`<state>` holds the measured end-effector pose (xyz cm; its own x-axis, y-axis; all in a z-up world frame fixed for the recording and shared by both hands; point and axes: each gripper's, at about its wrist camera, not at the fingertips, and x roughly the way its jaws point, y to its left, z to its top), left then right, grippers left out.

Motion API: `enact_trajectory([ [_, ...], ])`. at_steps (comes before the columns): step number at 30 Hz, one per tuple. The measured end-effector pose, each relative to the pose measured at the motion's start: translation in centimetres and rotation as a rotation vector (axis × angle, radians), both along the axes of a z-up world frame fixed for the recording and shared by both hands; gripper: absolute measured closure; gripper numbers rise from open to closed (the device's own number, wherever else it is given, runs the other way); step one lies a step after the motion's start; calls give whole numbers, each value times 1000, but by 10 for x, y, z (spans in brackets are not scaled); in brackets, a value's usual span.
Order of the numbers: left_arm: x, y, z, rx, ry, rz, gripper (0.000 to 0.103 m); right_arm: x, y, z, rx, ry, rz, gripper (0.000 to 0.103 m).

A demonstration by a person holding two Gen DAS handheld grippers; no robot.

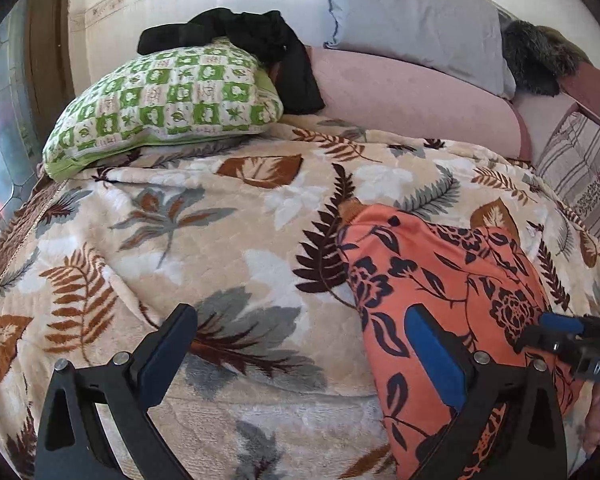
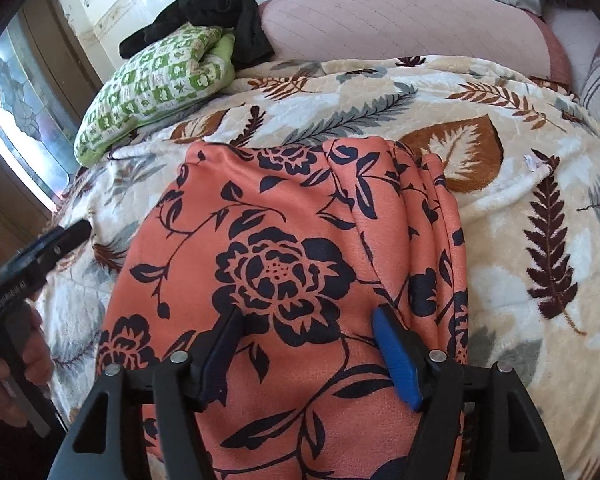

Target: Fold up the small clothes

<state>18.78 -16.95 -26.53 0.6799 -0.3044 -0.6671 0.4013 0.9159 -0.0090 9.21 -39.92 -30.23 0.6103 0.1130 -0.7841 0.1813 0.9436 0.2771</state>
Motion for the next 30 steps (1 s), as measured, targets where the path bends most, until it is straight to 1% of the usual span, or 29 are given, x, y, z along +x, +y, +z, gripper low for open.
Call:
enact_trajectory([
  [2, -6, -12, -2, 21, -14, -37, 0, -2, -17, 6, 94, -48, -64, 40],
  [3, -8, -17, -3, 27, -14, -54, 0, -2, -25, 10, 128, -77, -98, 48],
  [4, -10, -21, -5, 30, -9, -70, 0, 1, -33, 14, 138, -101, -128, 60],
  [5, -11, -26, -8, 33, -2, -87, 0, 4, -40, 18, 133, -115, -157, 68],
  [6, -12, -31, -10, 39, 4, -105, 0, 9, -46, 19, 131, -117, -184, 74],
  [7, -14, -36, -13, 47, 9, -125, 0, 14, -52, 17, 151, -116, -205, 76],
  [9, -18, -45, -20, 66, 14, -176, 0, 25, -60, 13, 227, -109, -219, 76],
  [10, -19, -49, -23, 79, 18, -197, 0, 30, -60, 12, 243, -105, -221, 76],
  [13, -22, -58, -32, 98, 33, -237, 0, 42, -51, 12, 221, -100, -209, 76],
  [14, -23, -59, -34, 101, 35, -241, 0, 47, -50, 9, 227, -84, -210, 76],
  [15, -23, -60, -35, 101, 37, -240, 0, 52, -51, 2, 226, -47, -224, 78],
  [16, -22, -59, -35, 97, 46, -239, 0, 59, -55, -8, 213, 5, -254, 80],
  [17, -20, -58, -36, 91, 57, -235, 0, 64, -59, -18, 222, 40, -274, 85],
  [18, -20, -56, -35, 82, 65, -230, 0, 68, -63, -22, 232, 48, -288, 86],
  [20, -19, -53, -32, 74, 69, -221, 0, 72, -66, -17, 256, 56, -300, 86],
  [23, -19, -50, -22, 48, 22, -208, 0, 73, -66, 1, 281, -12, -290, 84],
  [25, -14, -47, -17, 26, 8, -189, 0, 79, -62, 8, 275, -31, -278, 83],
  [26, -10, -45, -18, 19, 19, -177, 0, 83, -60, 8, 273, -27, -274, 83],
  [28, 2, -47, -29, 30, 72, -163, 0, 93, -59, 3, 266, -5, -275, 83],
  [29, 7, -47, -36, 29, 104, -168, 0, 99, -60, -4, 257, 21, -286, 83],
  [30, 10, -46, -41, 13, 132, -169, 0, 105, -61, -14, 254, 65, -297, 83],
])
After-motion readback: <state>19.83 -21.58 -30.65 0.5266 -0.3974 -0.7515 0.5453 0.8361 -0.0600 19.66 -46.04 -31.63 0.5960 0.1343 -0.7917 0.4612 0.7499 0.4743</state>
